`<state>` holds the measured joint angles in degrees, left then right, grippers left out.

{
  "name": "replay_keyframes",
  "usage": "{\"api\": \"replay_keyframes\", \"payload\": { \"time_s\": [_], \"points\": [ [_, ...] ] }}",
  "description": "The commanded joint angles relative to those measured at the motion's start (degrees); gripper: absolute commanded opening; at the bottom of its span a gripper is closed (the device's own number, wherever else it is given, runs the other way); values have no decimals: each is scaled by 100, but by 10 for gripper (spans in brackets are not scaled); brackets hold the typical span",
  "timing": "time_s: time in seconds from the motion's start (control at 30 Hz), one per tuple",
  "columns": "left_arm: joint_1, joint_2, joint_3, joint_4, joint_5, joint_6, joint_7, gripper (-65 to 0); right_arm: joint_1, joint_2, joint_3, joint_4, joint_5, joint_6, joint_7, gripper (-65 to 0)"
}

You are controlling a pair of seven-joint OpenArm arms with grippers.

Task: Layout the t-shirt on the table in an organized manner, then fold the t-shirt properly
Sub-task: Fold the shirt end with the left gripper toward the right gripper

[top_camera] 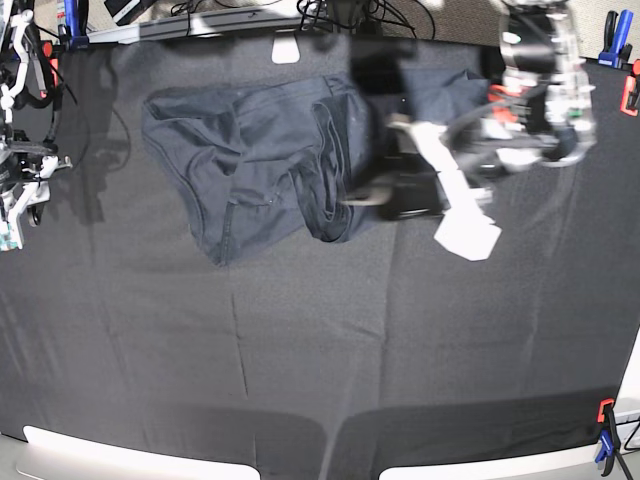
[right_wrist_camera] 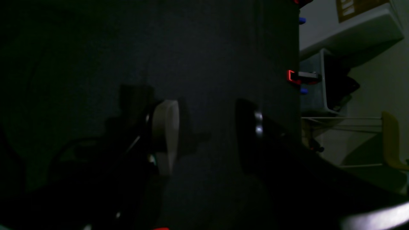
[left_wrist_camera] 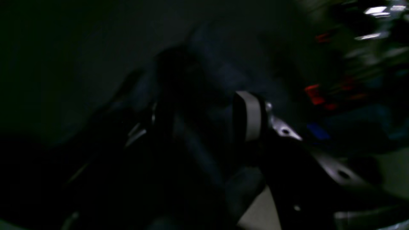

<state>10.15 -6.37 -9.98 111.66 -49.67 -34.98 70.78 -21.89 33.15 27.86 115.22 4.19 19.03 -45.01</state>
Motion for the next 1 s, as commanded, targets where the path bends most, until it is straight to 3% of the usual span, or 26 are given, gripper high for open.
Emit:
{"api": "replay_keyframes", "payload": {
  "time_s": [0.0,0.1,0.2,0.37,0.53,0.73,0.83,0.97],
  "points": [
    [46,-4,-46,105,-9,-44,-90,-377,46,111,52,79,-31,-59,116,-369],
    [422,-2,-2,42,92,-52,-647,-377,46,111,52,79,-28,-59,138,-369],
    [776,-2,125,39,688,-258,-1123,-377,46,109,52,79,-28,-59,136,-369],
    [1209,-61,267,39,1878,-282,-1196,-377,46,111,52,79,-31,-59,131,-369],
    [1569,-546,264,39,2570,-280,-1239,-377,46,114,52,79,-31,-59,157,-369],
    [1711,-992,256,81,2522,-256,-1241,-377,72,116,52,79,-31,-59,260,-369],
    [1681,-1139,251,310,1882,37,-1429,-377,94,114,52,79,-31,-59,289,-369],
    [1681,-1167,254,758,1008,70,-2236,-378,94,114,52,79,-28,-59,302,-369]
  ]
}}
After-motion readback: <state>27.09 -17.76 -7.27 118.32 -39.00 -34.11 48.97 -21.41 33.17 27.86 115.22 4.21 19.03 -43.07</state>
